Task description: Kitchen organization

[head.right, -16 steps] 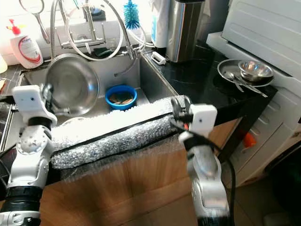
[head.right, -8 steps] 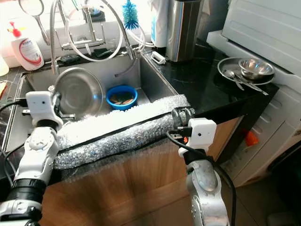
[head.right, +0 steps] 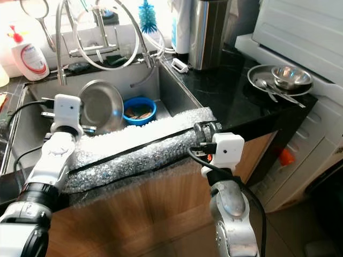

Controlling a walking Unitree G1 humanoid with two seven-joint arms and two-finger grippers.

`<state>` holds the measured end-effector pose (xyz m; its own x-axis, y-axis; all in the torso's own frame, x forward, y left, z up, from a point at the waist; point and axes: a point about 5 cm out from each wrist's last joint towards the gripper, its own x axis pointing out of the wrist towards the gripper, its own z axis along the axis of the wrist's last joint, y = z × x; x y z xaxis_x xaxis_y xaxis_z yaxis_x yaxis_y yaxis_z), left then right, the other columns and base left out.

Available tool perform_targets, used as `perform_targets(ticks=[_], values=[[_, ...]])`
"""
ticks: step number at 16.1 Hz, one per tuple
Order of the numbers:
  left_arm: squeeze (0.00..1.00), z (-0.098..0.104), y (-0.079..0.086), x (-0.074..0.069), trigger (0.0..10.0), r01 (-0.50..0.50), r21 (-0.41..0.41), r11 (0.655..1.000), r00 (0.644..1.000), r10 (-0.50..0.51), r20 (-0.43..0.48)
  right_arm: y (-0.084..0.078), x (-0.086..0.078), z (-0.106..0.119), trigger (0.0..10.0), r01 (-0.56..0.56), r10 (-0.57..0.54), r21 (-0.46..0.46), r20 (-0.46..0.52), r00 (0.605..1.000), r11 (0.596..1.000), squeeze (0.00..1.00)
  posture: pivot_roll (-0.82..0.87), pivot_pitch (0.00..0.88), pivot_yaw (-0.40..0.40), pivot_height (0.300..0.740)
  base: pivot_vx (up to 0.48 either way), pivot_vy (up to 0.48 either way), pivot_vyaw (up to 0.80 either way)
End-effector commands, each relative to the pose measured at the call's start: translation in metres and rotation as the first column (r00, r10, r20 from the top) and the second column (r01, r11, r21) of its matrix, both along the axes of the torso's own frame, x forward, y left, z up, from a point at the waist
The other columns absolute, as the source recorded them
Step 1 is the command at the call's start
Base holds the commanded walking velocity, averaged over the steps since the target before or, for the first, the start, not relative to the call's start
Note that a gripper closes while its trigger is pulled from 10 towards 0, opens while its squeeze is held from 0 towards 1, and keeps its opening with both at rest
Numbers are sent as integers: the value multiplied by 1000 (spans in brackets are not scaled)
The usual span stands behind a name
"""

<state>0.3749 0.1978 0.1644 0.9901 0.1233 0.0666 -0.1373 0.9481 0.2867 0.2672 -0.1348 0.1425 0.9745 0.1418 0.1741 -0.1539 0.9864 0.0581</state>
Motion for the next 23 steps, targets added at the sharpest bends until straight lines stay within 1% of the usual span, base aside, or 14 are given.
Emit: perform_targets(ticks=[1, 2, 3, 4, 6, 7, 9, 10, 11, 17, 19, 20, 21, 23], values=[[0, 1, -1, 5, 10000, 8, 31, 999, 999, -6, -39, 3, 2, 6, 10000, -13, 13, -4, 15, 1000, 1000, 0, -52, 0, 63, 740, 0, 0, 0], [0, -3, 1, 6, 10000, -2, 6, 1000, 997, 2, -83, 2, 3, 7, 10000, -14, 14, -4, 13, 1000, 1000, 0, -55, 0, 61, 740, 0, 0, 0], [0, -10, 7, 6, 10000, -43, -61, 997, 990, 34, -138, 2, 3, 8, 10000, -18, 18, -10, 13, 1000, 1000, 0, -67, 11, 62, 740, 0, 0, 0], [0, -14, 9, 6, 10000, -55, -85, 995, 985, 40, -170, 2, 2, 8, 10000, -17, 17, -6, 13, 1000, 1000, 0, -67, 13, 62, 740, 0, 0, 0], [0, -22, 10, 5, 10000, -38, -95, 995, 977, 16, -214, 3, 2, 9, 10000, -16, 16, -5, 11, 1000, 1000, 0, -66, 28, 63, 740, 0, 0, 0], [0, -29, 6, 4, 10000, -9, -95, 995, 966, -16, -259, 4, 2, 8, 10000, -20, 20, -3, 6, 1000, 1000, 0, -62, 32, 64, 740, 0, 0, 0], [0, -38, 1, 1, 10000, 31, -96, 995, 947, -59, -314, 7, 3, 7, 10000, -25, 25, 6, -1, 1000, 1000, 0, -61, 40, 64, 740, 0, 0, 0], [31, -40, -1, 1, 10000, 35, -103, 994, 943, -67, -326, 7, 3, 7, 10000, -22, 23, 25, -6, 1000, 999, 0, -62, 43, 63, 740, 0, 0, 0], [1000, -41, -2, 1, 10000, 36, -107, 994, 940, -70, -334, 8, 4, 8, 10000, -21, 22, 31, -7, 1000, 999, 0, -62, 45, 64, 740, 0, 0, 0], [1000, -42, -7, 1, 10000, 62, -106, 992, 929, -96, -357, 10, 4, 7, 10000, -35, 36, 52, -23, 999, 998, 0, -65, 51, 61, 740, 0, 0, 0], [1000, -39, -8, 0, 10000, 65, -125, 990, 932, -105, -347, 11, 5, 7, 10000, -44, 46, 50, -29, 999, 998, 0, -63, 48, 57, 740, 0, 0, 0], [569, -33, -7, 1, 10000, 73, -129, 989, 947, -110, -301, 11, 6, 8, 10000, -47, 48, 50, -28, 998, 998, 0, -61, 46, 56, 740, 0, 0, 0], [0, -24, -6, 2, 10000, 86, -135, 987, 966, -116, -232, 11, 6, 9, 10000, -48, 49, 51, -25, 998, 998, 0, -65, 45, 57, 740, 0, 0, 0], [0, 0, -2, -2, 10000, 121, -128, 984, 991, -127, -46, 10, 7, 11, 10000, -46, 47, 53, -14, 999, 998, 0, -65, 43, 53, 740, 0, 0, 0]])
